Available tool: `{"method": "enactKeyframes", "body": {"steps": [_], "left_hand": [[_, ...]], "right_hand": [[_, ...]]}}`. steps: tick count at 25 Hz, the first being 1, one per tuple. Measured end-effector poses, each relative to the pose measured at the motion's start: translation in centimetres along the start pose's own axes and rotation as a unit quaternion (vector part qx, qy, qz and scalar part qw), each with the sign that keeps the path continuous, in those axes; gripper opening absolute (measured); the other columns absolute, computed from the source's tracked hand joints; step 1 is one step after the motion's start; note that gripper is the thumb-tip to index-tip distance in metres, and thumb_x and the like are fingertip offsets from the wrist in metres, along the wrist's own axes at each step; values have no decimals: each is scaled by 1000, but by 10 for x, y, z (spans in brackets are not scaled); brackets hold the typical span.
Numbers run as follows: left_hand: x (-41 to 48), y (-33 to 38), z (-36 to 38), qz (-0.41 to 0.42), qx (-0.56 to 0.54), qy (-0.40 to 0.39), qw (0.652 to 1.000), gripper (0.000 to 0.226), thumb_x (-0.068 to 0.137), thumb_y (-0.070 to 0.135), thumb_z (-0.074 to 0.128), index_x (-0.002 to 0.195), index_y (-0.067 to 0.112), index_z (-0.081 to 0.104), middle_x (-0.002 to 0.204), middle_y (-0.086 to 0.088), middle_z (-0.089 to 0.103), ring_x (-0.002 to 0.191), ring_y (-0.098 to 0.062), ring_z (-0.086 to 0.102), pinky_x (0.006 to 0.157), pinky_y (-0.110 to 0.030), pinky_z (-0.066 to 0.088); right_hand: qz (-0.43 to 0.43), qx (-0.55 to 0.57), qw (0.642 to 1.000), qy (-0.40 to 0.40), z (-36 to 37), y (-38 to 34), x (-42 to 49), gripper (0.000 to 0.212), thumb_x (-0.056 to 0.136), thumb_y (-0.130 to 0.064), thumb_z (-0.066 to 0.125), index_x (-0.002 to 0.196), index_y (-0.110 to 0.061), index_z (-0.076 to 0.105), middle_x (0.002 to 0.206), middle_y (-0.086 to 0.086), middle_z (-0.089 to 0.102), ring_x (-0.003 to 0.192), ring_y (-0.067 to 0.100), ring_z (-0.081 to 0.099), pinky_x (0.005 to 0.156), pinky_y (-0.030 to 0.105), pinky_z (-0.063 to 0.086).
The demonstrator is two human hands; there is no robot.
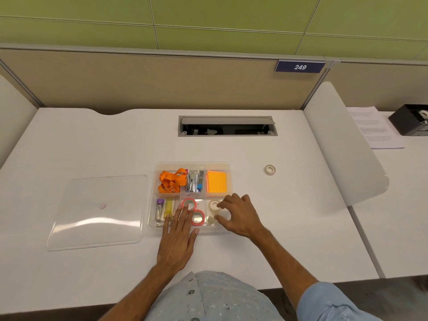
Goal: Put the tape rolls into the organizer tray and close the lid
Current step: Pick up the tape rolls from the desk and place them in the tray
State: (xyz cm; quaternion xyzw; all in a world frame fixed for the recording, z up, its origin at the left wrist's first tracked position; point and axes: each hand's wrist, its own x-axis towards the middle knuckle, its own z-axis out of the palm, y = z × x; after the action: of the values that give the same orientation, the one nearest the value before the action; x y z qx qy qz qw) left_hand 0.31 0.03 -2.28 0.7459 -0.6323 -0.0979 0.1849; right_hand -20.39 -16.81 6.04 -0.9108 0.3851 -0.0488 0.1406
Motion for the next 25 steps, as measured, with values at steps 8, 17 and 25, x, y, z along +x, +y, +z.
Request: {"method": "enactKeyframes", "body": {"steps": [8, 17, 25], "left_hand": [[-1, 2, -4, -5, 5, -1, 1000, 69, 113, 56, 28, 172, 21, 23, 180, -2, 22, 167, -25, 15, 132, -61, 21], [-1, 2, -2, 6, 3, 13, 1000, 68, 113, 56, 30, 173, 27, 17, 179, -1, 25, 166, -25, 19, 136, -48, 3], [-2, 2, -5, -3, 35, -4, 999, 67, 114, 54, 26, 173, 21, 21, 180, -1, 22, 167, -24, 18, 135, -45, 1]], "right_hand": [[106, 59, 979, 161, -19, 39, 2, 21, 96, -19, 63, 110, -28, 76, 107, -12, 72, 101, 15, 60, 80, 37, 37], [313, 23, 949, 23, -7, 127, 1, 80, 91, -23, 67, 161, -10, 31, 168, 9, 31, 151, 30, 33, 118, 56, 31], [298, -14, 953, -52, -12, 168, 31, 74, 102, -37, 56, 164, -17, 22, 175, 13, 8, 159, 31, 14, 125, 58, 15]]}}
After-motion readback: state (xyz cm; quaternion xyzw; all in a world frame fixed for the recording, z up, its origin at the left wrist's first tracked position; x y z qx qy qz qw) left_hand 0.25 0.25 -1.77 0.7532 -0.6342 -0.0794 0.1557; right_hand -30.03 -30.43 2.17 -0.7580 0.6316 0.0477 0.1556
